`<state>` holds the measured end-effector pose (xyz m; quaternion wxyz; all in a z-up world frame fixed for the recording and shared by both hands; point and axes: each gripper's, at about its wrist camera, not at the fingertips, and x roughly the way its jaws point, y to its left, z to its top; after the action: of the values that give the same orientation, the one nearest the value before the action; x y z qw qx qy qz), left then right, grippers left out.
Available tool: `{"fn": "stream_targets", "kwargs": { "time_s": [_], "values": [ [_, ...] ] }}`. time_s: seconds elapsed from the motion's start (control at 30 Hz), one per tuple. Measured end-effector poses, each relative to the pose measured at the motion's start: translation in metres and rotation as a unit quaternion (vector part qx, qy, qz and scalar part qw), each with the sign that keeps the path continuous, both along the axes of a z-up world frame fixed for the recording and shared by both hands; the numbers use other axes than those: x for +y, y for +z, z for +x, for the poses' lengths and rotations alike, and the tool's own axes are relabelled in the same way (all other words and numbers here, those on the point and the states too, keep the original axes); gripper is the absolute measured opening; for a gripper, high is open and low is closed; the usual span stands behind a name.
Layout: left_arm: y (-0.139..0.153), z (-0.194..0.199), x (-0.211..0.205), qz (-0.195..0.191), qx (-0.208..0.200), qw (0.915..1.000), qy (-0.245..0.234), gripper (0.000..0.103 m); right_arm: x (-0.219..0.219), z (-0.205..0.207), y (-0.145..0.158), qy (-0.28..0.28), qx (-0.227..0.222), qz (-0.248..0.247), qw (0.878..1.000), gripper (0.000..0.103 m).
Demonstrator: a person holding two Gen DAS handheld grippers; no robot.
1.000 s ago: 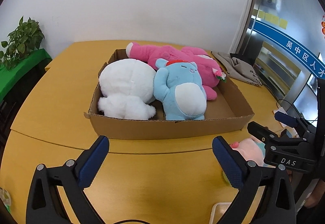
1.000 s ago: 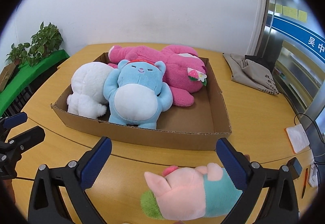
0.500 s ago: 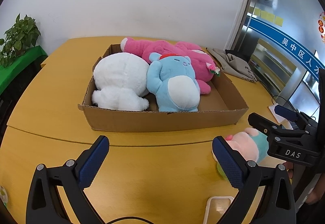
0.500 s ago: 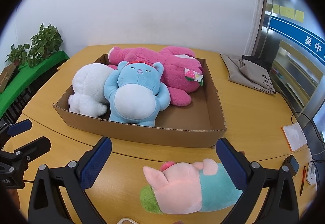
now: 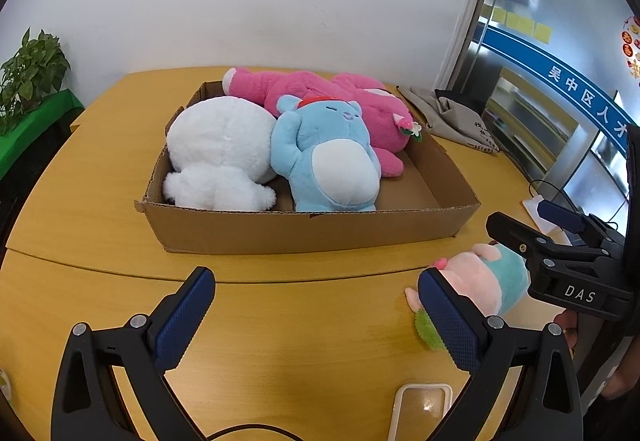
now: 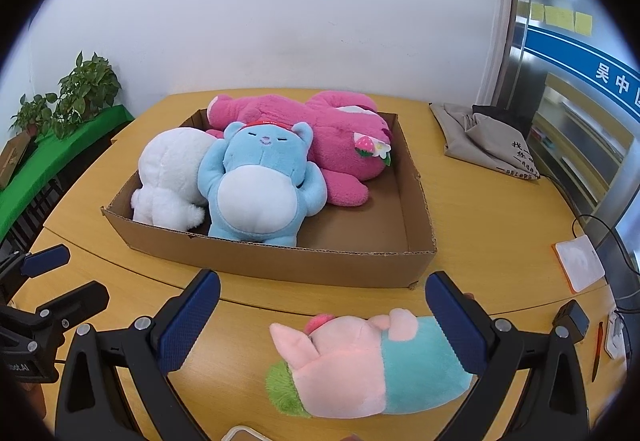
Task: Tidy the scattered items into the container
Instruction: 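Move both grippers down to the pink-and-teal pig plush on the table, then close both grippers on the pig plush's body and lift it upright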
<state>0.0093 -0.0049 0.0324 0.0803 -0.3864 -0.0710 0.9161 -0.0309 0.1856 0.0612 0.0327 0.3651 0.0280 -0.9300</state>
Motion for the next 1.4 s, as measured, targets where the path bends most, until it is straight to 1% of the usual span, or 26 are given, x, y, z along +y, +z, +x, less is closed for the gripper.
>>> {"fn": "stream_targets", "kwargs": {
  "time_s": [0.13,0.23,0.37,0.43,0.5,0.6,0.67,0.7,0.77,0.83,0.87,0.93,1.03,1.1,1.17,1.23,1.27,1.33,1.37,1.4],
  "values": [
    [-0.002,-0.002,0.005,0.004,-0.004,1.0,-0.005,0.103,0.006,-0.001,-0.002,-0.001,-0.002,-0.006,1.0,0.103],
    [-0.005,-0.005,0.01,0.008,-0.009,0.9999,-0.008,0.103,0.014,-0.001,-0.004,-0.003,-0.004,-0.019,1.0,0.103],
    [-0.013,-0.009,0.02,0.023,-0.024,0.9992,-0.022,0.103,0.026,-0.003,-0.007,-0.009,-0.008,-0.031,0.999,0.103],
    [-0.017,-0.012,0.024,0.034,-0.031,0.9986,-0.028,0.103,0.037,-0.003,-0.009,-0.013,-0.01,-0.039,0.999,0.103],
    [-0.023,-0.016,0.03,0.053,-0.044,0.9969,-0.038,0.103,0.051,-0.004,-0.011,-0.023,-0.01,-0.047,0.999,0.103],
    [-0.035,-0.022,0.04,0.077,-0.064,0.9933,-0.058,0.103,0.09,-0.006,-0.016,-0.065,-0.011,-0.058,0.996,0.103],
    [-0.045,-0.027,0.047,0.091,-0.076,0.9908,-0.065,0.103,0.119,-0.01,-0.027,-0.093,-0.028,-0.069,0.993,0.103],
    [-0.051,-0.03,0.051,0.098,-0.084,0.9891,-0.069,0.103,0.133,-0.014,-0.037,-0.107,-0.045,-0.073,0.991,0.103],
    [-0.061,-0.036,0.06,0.108,-0.099,0.986,-0.08,0.103,0.15,-0.02,-0.058,-0.124,-0.074,-0.068,0.987,0.103],
    [-0.072,-0.042,0.072,0.117,-0.11,0.9827,-0.092,0.103,0.158,-0.023,-0.084,-0.126,-0.107,-0.067,0.984,0.103],
    [-0.077,-0.044,0.077,0.12,-0.115,0.9812,-0.099,0.103,0.16,-0.024,-0.095,-0.123,-0.115,-0.076,0.983,0.101],
    [-0.091,-0.05,0.09,0.123,-0.134,0.9769,-0.112,0.103,0.168,-0.02,-0.104,-0.123,-0.115,-0.13,0.977,0.101],
    [-0.107,-0.054,0.107,0.116,-0.153,0.9728,-0.129,0.103,0.169,-0.014,-0.104,-0.115,-0.116,-0.147,0.976,0.093],
    [-0.11,-0.056,0.109,0.122,-0.154,0.9716,-0.131,0.103,0.166,-0.008,-0.101,-0.118,-0.119,-0.158,0.973,0.08],
    [-0.109,-0.058,0.105,0.13,-0.152,0.9713,-0.128,0.103,0.158,0.002,-0.099,-0.123,-0.12,-0.165,0.971,0.078],
    [-0.108,-0.062,0.097,0.13,-0.148,0.9738,-0.114,0.103,0.148,0.014,-0.1,-0.119,-0.126,-0.182,0.968,0.078],
    [-0.108,-0.064,0.093,0.13,-0.147,0.975,-0.104,0.103,0.144,0.018,-0.101,-0.111,-0.131,-0.193,0.966,0.079],
    [-0.105,-0.068,0.084,0.126,-0.146,0.9774,-0.086,0.103,0.126,0.027,-0.102,-0.061,-0.147,-0.201,0.967,0.079],
    [-0.103,-0.068,0.08,0.12,-0.144,0.979,-0.079,0.103,0.116,0.033,-0.101,-0.032,-0.149,-0.199,0.968,0.079],
    [-0.101,-0.069,0.076,0.114,-0.142,0.9806,-0.072,0.102,0.108,0.039,-0.097,-0.003,-0.142,-0.191,0.971,0.08]
  ]
}}
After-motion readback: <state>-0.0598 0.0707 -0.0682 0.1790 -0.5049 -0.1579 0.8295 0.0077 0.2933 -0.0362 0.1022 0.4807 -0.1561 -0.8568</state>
